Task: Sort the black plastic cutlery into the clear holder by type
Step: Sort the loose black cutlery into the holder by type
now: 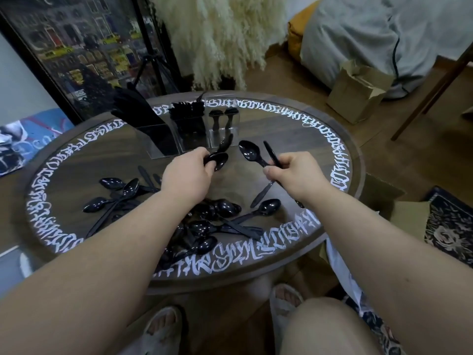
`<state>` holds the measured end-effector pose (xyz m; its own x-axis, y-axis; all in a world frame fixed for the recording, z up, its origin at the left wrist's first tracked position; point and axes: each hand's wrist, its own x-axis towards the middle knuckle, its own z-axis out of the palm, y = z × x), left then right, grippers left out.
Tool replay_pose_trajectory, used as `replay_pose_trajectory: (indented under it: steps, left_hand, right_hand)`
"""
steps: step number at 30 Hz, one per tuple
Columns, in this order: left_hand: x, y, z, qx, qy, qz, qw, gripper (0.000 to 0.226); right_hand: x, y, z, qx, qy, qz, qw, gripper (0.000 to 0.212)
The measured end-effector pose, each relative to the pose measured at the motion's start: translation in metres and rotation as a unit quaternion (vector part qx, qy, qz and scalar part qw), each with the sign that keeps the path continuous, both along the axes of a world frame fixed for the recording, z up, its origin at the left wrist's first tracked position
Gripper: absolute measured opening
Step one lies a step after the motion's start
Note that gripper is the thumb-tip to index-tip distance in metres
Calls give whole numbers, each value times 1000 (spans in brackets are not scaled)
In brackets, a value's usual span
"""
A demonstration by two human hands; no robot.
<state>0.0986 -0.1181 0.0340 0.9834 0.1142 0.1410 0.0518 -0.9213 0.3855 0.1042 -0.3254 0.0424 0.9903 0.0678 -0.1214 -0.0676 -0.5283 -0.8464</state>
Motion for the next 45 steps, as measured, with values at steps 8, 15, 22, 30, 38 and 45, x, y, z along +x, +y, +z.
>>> replay_pose_trajectory:
  steps: [8, 15, 22, 30, 38, 45]
  left_hand:
    - [-57, 30, 22, -158, -17, 54, 986, 17]
    - [-96, 38, 7, -228, 9, 59, 972, 27]
    - [-88, 46, 3, -239, 20, 23, 971, 21]
    - [-82, 47, 1, -290, 16, 34, 956, 42]
    - [-77, 52, 0, -227, 28, 67, 971, 25]
    - [-76, 59, -2, -291, 29, 82, 953, 10]
  right_hand:
    - [-30, 65, 24, 132, 15, 14, 991, 16]
    - [-57, 90, 8, 114, 7, 61, 992, 22]
    - [-43, 104, 11, 104, -36, 106, 988, 19]
    - [-36, 113, 7, 79, -42, 87, 992, 18]
    - [-35, 103, 6, 61, -48, 77, 994, 14]
    - [-21, 81, 5, 112, -35, 37, 992, 21]
